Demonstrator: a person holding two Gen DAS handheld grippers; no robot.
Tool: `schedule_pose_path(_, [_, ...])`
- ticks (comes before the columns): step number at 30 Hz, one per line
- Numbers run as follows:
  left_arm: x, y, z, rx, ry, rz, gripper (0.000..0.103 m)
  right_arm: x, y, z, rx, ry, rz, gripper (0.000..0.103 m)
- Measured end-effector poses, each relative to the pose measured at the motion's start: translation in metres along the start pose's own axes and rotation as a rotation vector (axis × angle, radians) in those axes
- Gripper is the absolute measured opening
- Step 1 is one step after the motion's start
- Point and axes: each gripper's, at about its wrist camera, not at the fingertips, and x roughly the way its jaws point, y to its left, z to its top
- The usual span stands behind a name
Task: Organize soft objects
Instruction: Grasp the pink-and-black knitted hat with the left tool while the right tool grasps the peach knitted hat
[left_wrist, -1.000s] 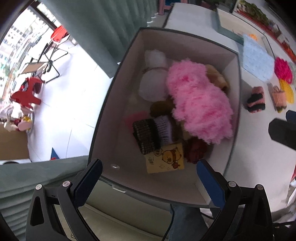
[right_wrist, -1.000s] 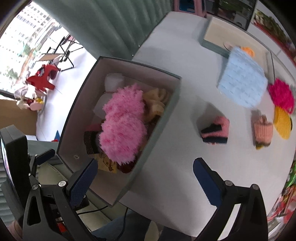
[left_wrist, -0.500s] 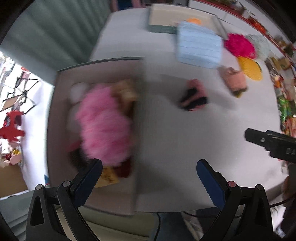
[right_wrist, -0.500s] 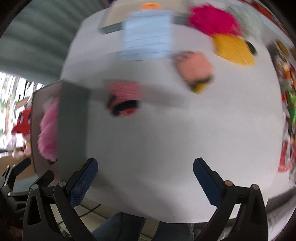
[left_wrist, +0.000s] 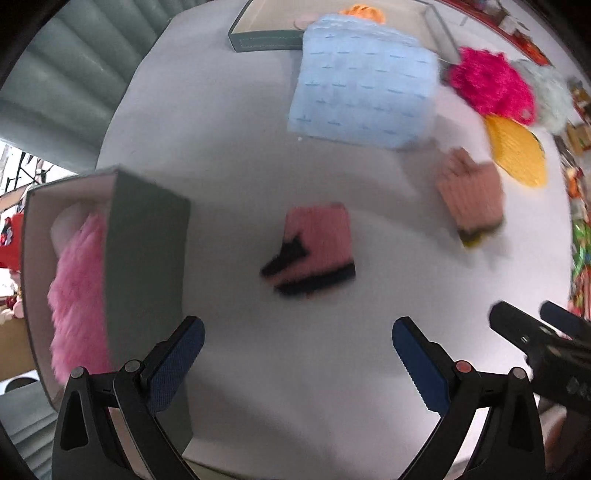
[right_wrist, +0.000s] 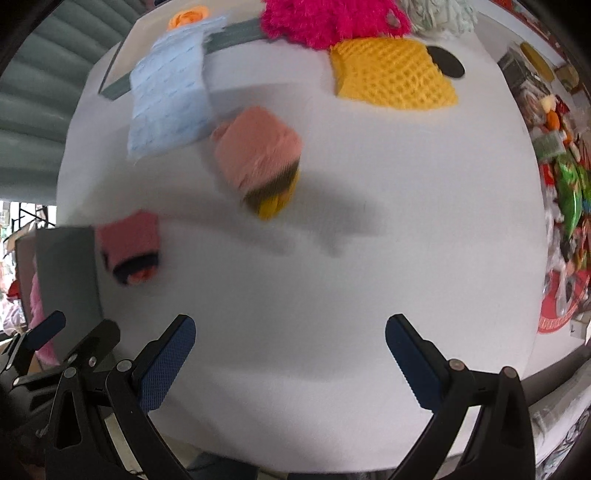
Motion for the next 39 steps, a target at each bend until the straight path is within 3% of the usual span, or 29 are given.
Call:
schedule_pose_path(10, [0.051, -0.010, 0.038, -0.027, -0.006, 0.070, 0.102, 0.020, 0.006, 0.065, -0.013, -0.041, -0.013, 0.103])
schedule_pose_path(16, [0.064, -0.007, 0.042, -0.078, -0.018, 0.001, 0.103, 0.052, 0.024, 0.093, -0.103, -0.022, -0.064, 0.103])
schedule_pose_path(18, [0.066, -0.004, 0.042, -0.096, -0.011, -0.033, 0.103, 0.062, 0.028, 0.096, -0.119, -0.009, -0.073, 0.103])
schedule_pose_path(25, [0.064, -0.004, 0.036, -0.076, -0.055, -0.037, 0.103, 0.076, 0.049, 0.097, -0.203, -0.022, -0.168, 0.103])
schedule_pose_path(32, [0.061, -0.009, 0.030, -0.083, -0.046, -0.037, 0.103, 0.075, 0.056, 0.093, -0.203, -0.012, -0.170, 0.103])
schedule_pose_path(39, [0.065, -0.008, 0.055, -0.079, -0.026, -0.037, 0.103, 0.078, 0.049, 0.105, -0.211, 0.001, -0.172, 0.103])
